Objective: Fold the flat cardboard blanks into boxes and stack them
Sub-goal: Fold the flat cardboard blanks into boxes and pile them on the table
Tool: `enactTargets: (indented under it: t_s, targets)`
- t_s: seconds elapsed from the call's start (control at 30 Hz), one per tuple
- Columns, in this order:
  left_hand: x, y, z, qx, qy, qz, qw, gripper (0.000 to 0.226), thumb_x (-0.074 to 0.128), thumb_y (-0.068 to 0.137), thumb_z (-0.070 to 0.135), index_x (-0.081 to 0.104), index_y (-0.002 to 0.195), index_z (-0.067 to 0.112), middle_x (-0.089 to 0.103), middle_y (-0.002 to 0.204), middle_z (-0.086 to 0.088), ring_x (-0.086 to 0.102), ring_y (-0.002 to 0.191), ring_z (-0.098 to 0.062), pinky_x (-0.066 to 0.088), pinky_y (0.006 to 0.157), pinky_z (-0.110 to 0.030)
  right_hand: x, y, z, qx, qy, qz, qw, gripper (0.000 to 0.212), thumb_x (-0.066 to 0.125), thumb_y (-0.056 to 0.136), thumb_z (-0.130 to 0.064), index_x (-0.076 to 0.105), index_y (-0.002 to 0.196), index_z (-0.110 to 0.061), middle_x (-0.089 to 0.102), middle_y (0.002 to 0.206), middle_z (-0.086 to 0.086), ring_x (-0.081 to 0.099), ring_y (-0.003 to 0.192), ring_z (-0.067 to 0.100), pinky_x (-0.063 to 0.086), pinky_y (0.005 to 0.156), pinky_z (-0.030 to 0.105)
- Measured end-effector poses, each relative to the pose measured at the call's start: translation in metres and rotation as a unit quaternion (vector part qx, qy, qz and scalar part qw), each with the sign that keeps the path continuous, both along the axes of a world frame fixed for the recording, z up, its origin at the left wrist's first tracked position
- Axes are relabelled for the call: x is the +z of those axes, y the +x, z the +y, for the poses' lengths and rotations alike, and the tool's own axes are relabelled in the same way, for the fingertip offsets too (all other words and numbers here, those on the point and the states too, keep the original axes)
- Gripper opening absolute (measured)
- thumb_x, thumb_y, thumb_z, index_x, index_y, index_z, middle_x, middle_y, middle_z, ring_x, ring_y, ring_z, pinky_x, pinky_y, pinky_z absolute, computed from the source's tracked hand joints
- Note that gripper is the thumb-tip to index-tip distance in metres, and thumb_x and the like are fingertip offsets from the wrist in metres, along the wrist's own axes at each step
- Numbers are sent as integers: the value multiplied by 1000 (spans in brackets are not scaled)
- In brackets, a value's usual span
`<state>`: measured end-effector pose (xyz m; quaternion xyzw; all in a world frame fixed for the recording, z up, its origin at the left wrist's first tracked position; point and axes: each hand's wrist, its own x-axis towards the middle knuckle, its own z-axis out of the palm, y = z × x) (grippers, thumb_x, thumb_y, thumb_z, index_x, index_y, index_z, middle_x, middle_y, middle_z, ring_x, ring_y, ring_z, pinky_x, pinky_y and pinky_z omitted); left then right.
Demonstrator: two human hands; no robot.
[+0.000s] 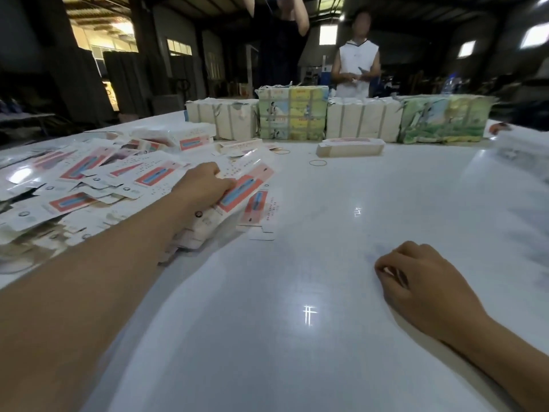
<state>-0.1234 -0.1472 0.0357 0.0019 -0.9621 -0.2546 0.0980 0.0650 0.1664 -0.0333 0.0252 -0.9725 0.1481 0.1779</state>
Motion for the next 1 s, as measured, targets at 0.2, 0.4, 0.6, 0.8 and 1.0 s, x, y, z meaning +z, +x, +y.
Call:
enactTargets:
  t_s: [0.2, 0.4, 0.6, 0.8, 1.0]
  targets:
    - [-12, 75, 106, -238, 22, -29, 971, 16, 53, 88, 54, 56, 82, 39, 55, 85, 19, 56, 76, -3, 39, 57, -18, 13, -3, 12, -51, -507, 20, 860, 24, 45, 97, -36, 61, 108, -22, 65, 84, 2, 61, 62, 15, 47, 56, 28]
    - [-36, 120, 139, -321, -6, -47, 946, 31, 47, 83, 67, 62, 91, 41, 65, 94, 17, 64, 74, -7, 47, 58, -16, 20, 4, 29, -92, -689, -6, 719, 17, 56, 90, -11, 55, 73, -11, 59, 46, 4, 45, 34, 14, 36, 48, 24]
    - [-45, 144, 156, -333, -138, 15, 932, 104, 54, 57, 81, 27, 144, 30, 48, 121, 9, 52, 87, -12, 50, 72, -23, 14, 11, 17, -53, -530, 24, 846, 11, 52, 94, -15, 61, 95, -9, 68, 69, 7, 61, 45, 9, 43, 38, 22]
    - [-48, 146, 156, -248, -114, 115, 955, 86, 63, 67, 71, 38, 134, 24, 52, 113, 6, 50, 75, -11, 37, 53, -14, 13, 17, 15, -8, -380, 118, 917, 19, 47, 98, -23, 57, 113, -31, 48, 110, -9, 60, 91, 6, 50, 67, 9]
    - [-45, 151, 153, -212, -170, 189, 944, 81, 61, 68, 73, 40, 127, 22, 44, 97, 9, 47, 75, -13, 23, 48, -14, 11, 10, 8, 12, -535, -15, 845, 11, 61, 89, -23, 70, 95, -22, 64, 105, -6, 63, 90, 14, 49, 70, 27]
